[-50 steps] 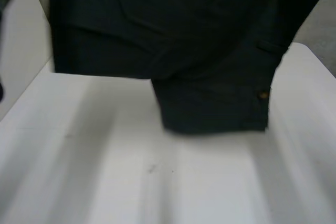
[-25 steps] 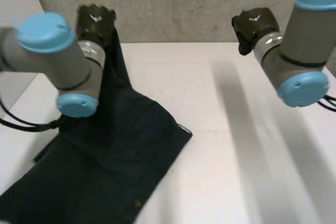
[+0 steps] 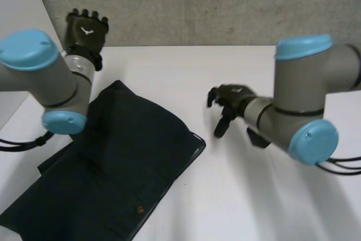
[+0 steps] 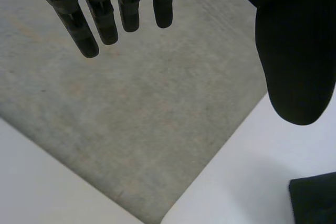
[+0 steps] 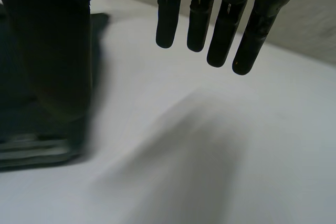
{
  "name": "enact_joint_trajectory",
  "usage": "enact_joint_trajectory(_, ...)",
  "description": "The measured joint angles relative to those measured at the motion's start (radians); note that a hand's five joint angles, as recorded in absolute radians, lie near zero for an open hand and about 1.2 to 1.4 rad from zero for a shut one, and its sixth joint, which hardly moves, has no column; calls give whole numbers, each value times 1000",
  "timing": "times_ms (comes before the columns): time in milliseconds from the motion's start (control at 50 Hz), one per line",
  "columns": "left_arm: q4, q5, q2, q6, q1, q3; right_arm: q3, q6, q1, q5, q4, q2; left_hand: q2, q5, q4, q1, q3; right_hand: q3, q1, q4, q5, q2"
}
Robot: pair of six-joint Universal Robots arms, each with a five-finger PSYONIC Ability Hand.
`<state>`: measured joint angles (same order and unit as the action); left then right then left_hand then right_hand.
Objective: Fold the shorts.
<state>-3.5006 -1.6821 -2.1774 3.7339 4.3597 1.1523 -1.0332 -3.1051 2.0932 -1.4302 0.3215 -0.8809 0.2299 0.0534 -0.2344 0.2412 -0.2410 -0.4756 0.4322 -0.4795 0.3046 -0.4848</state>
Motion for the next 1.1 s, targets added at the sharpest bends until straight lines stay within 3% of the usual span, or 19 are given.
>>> enact_joint_trajectory(260,44,4,194,-204,48,188,-76,29,145,-15,-165,76,-1,-3,4,0,0,0,0,0,-3,0)
enact_joint_trajectory(400,93,9,217,-288,48,238,-73,158,166,-101,-254,139,-1,-3,4,0,0,-3,0,-2,1,-1)
enact_joint_trajectory(480,104,10,219,-303,47,253,-67,246,167,-160,-320,171,-1,-3,4,0,0,-239,177,-234,217,-233)
enact_joint_trajectory(520,105,10,220,-303,47,257,-65,276,166,-175,-343,177,-1,-3,4,0,0,-600,422,-599,560,-599)
enact_joint_trajectory(600,105,9,225,-302,45,262,-62,310,163,-189,-385,173,-1,-3,4,0,0,-704,497,-705,658,-682)
enact_joint_trajectory(820,103,4,265,-302,44,265,47,414,92,-184,-536,108,-1,-3,4,0,0,-706,512,-710,658,-682)
enact_joint_trajectory(980,105,3,292,-302,30,291,355,629,-55,-171,-540,264,-1,-3,4,0,0,-706,522,-710,670,-682)
enact_joint_trajectory(1020,106,3,296,-302,21,304,423,668,-92,-154,-540,313,-1,-3,4,0,0,-587,437,-587,569,-568)
enact_joint_trajectory(1040,107,4,296,-302,17,309,442,678,-103,-146,-540,328,-1,-3,5,-1,0,-311,194,-332,324,-287)
enact_joint_trajectory(1100,110,4,298,-302,2,323,471,696,-126,-121,-539,357,-3,-3,8,-11,0,90,-154,89,-95,127)
